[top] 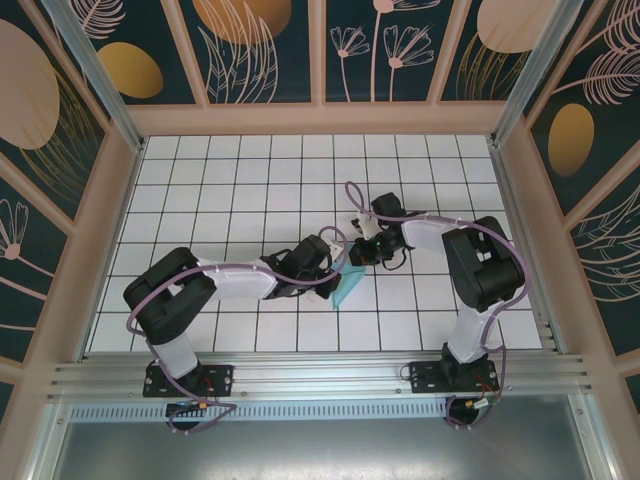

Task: Fold a paper plane with a square sheet of paper (pick it up from the middle)
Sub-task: Third fold the triangle at the center of the table.

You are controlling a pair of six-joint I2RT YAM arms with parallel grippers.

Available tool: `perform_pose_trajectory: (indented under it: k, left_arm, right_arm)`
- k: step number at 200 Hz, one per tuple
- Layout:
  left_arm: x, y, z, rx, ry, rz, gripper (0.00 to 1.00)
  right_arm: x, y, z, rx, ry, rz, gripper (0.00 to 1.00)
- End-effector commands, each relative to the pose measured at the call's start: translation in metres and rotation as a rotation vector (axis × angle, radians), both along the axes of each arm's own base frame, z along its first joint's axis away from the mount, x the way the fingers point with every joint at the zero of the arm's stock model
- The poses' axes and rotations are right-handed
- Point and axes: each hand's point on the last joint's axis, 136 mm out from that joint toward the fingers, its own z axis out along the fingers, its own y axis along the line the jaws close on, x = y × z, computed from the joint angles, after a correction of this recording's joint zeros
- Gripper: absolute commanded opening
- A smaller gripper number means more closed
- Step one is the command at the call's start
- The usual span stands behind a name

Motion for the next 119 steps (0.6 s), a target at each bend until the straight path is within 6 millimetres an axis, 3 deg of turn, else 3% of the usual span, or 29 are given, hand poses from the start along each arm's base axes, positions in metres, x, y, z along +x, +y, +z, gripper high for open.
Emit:
perform_pose_trajectory:
  k: [1, 119]
  left_arm:
    - [0.010, -0.003, 0.005, -0.008, -0.038, -0.003, 0.00]
    - [0.014, 0.003, -0.007, 0.021, -0.037, 0.017, 0.00]
  right_arm:
    - [-0.005, 0.002, -0.006, -0.019, 0.025, 0.031, 0.07]
    - [-0.005, 0.002, -0.006, -0.022, 0.028, 0.025, 0.07]
